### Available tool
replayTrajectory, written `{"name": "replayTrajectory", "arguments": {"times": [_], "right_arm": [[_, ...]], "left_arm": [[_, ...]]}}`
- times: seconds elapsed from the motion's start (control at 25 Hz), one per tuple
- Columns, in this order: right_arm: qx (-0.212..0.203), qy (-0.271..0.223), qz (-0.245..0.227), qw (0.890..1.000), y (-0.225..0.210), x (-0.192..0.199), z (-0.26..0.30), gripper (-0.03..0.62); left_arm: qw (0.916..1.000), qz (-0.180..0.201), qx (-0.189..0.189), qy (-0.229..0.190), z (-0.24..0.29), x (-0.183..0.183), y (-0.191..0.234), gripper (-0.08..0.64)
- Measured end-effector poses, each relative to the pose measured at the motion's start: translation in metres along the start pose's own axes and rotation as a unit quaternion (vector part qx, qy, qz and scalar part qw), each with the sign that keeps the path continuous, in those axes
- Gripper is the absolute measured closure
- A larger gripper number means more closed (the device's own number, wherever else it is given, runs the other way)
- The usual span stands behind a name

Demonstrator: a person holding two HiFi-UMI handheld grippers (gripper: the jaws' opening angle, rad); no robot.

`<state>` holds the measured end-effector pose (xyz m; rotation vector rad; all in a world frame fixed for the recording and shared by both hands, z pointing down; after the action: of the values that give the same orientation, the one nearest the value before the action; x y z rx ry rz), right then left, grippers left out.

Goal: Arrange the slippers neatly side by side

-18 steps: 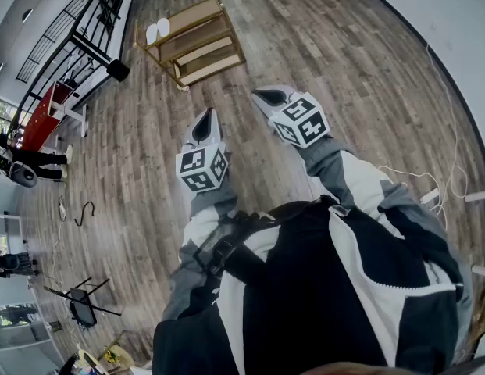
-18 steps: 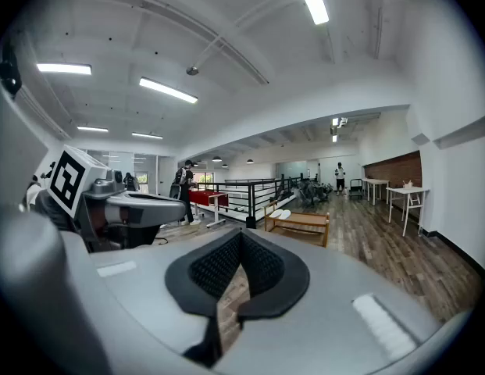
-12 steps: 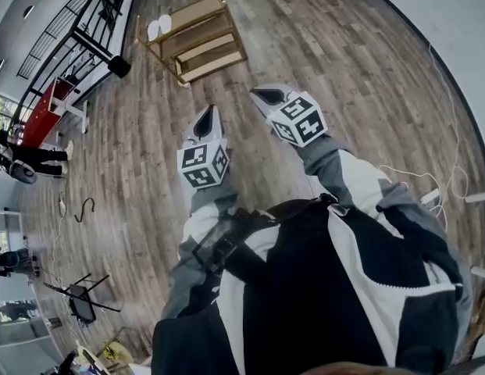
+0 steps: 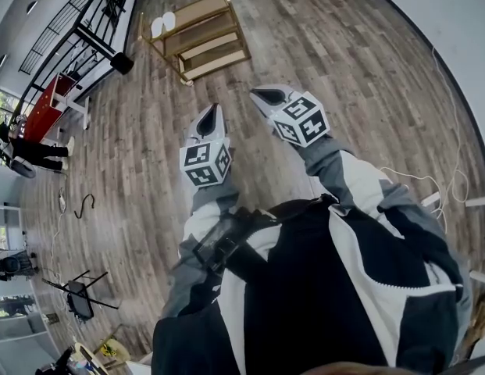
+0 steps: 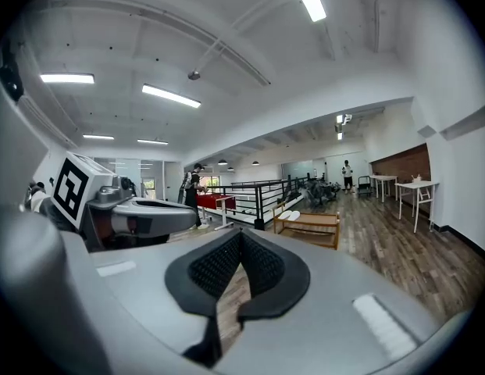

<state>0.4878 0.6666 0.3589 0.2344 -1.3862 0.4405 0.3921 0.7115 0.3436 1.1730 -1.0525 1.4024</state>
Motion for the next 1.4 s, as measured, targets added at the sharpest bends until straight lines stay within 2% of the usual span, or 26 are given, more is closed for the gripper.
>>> {"name": "replayTrajectory", "arguments": {"times": [0.2,0.48,0.84,1.24,1.4], "right_arm": [[-0.019,0.005,-0.007,1.000,0.011,0.000,0.004,0.572],[-0.025,0.010,-0.005,1.000,0.009,0.006,0.009,0.572],[-0.041,0.031,-0.009,0.999,0.016,0.022,0.022,0.571],[-0.053,0.048,-0.007,0.997,0.028,0.020,0.083,0.569],[-0.037,0.044,-0.011,0.998,0.024,0.007,0.123,0.569]], "left_arm": [[1.0000,0.004,0.004,0.000,0.002,-0.005,0.003,0.558],[0.9999,0.013,-0.004,-0.005,0.008,-0.013,0.010,0.558],[1.0000,0.002,-0.006,-0.006,0.014,-0.014,0.017,0.558],[0.9998,-0.020,0.003,-0.005,0.038,-0.007,0.078,0.558],[0.9997,-0.016,0.014,-0.011,0.054,-0.011,0.114,0.558]]}}
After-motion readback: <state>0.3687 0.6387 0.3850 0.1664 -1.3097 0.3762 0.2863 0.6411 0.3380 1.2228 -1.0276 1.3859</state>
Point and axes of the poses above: the fingertips, and each gripper's own axes: z forward along the fingers, y to its left, x out of its underside, the point moved 2 cm from there along -z, backward along the fingers, and after that the axes turned 2 degrees about -x, right-handed, at the moved point
